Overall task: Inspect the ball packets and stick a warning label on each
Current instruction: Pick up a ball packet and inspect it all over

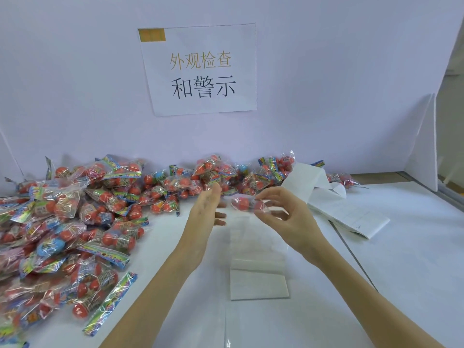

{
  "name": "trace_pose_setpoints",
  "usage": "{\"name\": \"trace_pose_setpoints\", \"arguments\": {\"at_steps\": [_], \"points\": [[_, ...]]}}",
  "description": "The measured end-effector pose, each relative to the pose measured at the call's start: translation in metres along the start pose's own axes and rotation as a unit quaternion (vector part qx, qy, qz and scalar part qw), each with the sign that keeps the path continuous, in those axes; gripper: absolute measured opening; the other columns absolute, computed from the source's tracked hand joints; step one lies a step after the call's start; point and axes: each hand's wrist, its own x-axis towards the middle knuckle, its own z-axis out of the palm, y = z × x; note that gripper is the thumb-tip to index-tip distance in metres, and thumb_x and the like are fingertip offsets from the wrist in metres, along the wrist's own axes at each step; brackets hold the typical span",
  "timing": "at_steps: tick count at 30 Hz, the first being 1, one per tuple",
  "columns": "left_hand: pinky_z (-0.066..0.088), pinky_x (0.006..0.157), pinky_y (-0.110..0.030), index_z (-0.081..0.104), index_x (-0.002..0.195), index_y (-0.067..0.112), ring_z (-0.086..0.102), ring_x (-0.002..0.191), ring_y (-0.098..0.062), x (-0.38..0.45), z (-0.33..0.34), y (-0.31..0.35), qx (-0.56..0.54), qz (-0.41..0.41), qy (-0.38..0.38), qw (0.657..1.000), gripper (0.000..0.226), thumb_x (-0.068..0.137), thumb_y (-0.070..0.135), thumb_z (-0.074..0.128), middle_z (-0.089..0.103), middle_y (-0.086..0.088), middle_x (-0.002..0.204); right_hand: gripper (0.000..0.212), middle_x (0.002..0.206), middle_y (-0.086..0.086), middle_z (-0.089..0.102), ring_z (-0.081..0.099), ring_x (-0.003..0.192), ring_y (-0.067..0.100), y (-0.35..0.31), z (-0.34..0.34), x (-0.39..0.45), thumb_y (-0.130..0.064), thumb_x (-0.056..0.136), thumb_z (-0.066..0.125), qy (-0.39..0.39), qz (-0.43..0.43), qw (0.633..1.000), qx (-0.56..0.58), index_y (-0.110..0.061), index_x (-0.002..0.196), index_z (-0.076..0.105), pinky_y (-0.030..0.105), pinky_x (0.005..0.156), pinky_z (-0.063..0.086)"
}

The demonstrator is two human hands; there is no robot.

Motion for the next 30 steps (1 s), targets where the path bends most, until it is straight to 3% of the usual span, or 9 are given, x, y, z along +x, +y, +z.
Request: {"name": "trace_pose_setpoints", "arguments": {"at_steps": [3, 5, 7, 8, 10, 11, 15, 22, 30], "points": [[0.062, 0.077, -0.032, 0.06, 0.132, 0.012, 0.076, 0.084, -0.032, 0.0, -0.002, -0.004, -0.09, -0.05, -0.049, 0.993, 0.061, 0.083, 0.042, 0.079, 0.077, -0.014, 0.097, 0.039, 0.123, -0.011, 0.073, 0.064, 0.123, 0.008, 0.002, 0.001, -0.001, 0.014, 0.091, 0.065, -0.02, -0.053, 0.997, -0.043, -0.015, 0.116, 0.074, 0.021, 0.104, 0.051], [0.062, 0.087, -0.039, 0.056, 0.135, 0.013, 0.077, 0.089, -0.037, -0.001, -0.003, -0.009, -0.095, -0.03, -0.031, 0.995, 0.051, 0.089, 0.017, 0.079, 0.077, -0.016, 0.104, 0.061, 0.133, -0.011, 0.07, 0.059, 0.132, 0.005, 0.003, 0.003, 0.0, 0.026, 0.087, 0.046, -0.03, -0.041, 0.998, -0.031, -0.015, 0.123, 0.073, 0.021, 0.108, 0.048], [0.062, 0.092, -0.045, 0.056, 0.134, 0.017, 0.077, 0.094, -0.04, 0.0, -0.003, -0.012, -0.103, -0.015, -0.028, 0.994, 0.05, 0.09, 0.005, 0.077, 0.074, -0.016, 0.115, 0.059, 0.135, -0.014, 0.068, 0.059, 0.131, 0.003, 0.004, 0.003, 0.002, 0.017, 0.094, 0.051, 0.01, 0.003, 1.0, 0.008, -0.023, 0.134, 0.066, 0.024, 0.104, 0.051], [0.062, 0.09, -0.047, 0.057, 0.134, 0.019, 0.076, 0.097, -0.041, 0.0, -0.003, -0.012, -0.103, -0.01, -0.035, 0.994, 0.053, 0.088, 0.005, 0.078, 0.072, -0.016, 0.118, 0.048, 0.134, -0.013, 0.068, 0.062, 0.127, 0.003, 0.005, 0.003, 0.002, 0.0, 0.099, 0.063, 0.036, 0.034, 0.998, 0.034, -0.026, 0.14, 0.061, 0.027, 0.1, 0.053], [0.063, 0.089, -0.049, 0.06, 0.132, 0.019, 0.076, 0.1, -0.04, -0.001, -0.004, -0.009, -0.091, -0.005, -0.057, 0.994, 0.058, 0.08, 0.011, 0.083, 0.072, -0.014, 0.121, 0.056, 0.129, -0.006, 0.072, 0.07, 0.117, 0.009, 0.007, 0.001, 0.003, -0.037, 0.091, 0.075, 0.027, 0.115, 0.989, 0.09, -0.027, 0.143, 0.055, 0.032, 0.096, 0.059], [0.063, 0.09, -0.048, 0.063, 0.131, 0.018, 0.076, 0.102, -0.038, -0.001, -0.004, -0.009, -0.079, -0.006, -0.071, 0.994, 0.059, 0.076, 0.015, 0.086, 0.073, -0.011, 0.122, 0.058, 0.122, 0.0, 0.076, 0.074, 0.111, 0.016, 0.009, -0.001, 0.004, -0.042, 0.088, 0.075, 0.006, 0.147, 0.983, 0.109, -0.023, 0.14, 0.058, 0.033, 0.093, 0.061], [0.062, 0.092, -0.041, 0.073, 0.122, 0.009, 0.075, 0.106, -0.036, 0.0, -0.006, -0.01, -0.061, -0.031, -0.066, 0.995, 0.047, 0.077, 0.02, 0.084, 0.078, -0.014, 0.114, 0.025, 0.106, 0.01, 0.08, 0.078, 0.097, 0.031, 0.011, -0.001, 0.004, -0.023, 0.096, 0.073, -0.029, 0.154, 0.978, 0.135, -0.006, 0.115, 0.076, 0.029, 0.081, 0.063], [0.064, 0.076, -0.031, 0.085, 0.097, 0.012, 0.078, 0.089, -0.027, 0.003, -0.008, -0.009, -0.132, -0.074, -0.053, 0.987, 0.023, 0.075, 0.018, 0.082, 0.079, -0.013, 0.106, 0.027, 0.114, 0.011, 0.078, 0.077, 0.103, 0.029, 0.004, -0.002, 0.005, -0.023, 0.098, 0.069, -0.022, 0.17, 0.965, 0.2, -0.006, 0.118, 0.076, 0.022, 0.079, 0.06], [0.064, 0.075, -0.034, 0.079, 0.107, 0.01, 0.073, 0.082, -0.013, -0.001, -0.004, -0.007, -0.04, -0.025, -0.03, 0.998, 0.014, 0.097, 0.008, 0.07, 0.079, -0.005, 0.096, 0.029, 0.114, 0.015, 0.078, 0.076, 0.096, 0.024, 0.004, 0.003, 0.003, -0.021, 0.104, 0.061, -0.038, 0.203, 0.951, 0.229, 0.0, 0.12, 0.073, 0.023, 0.08, 0.06]]}}
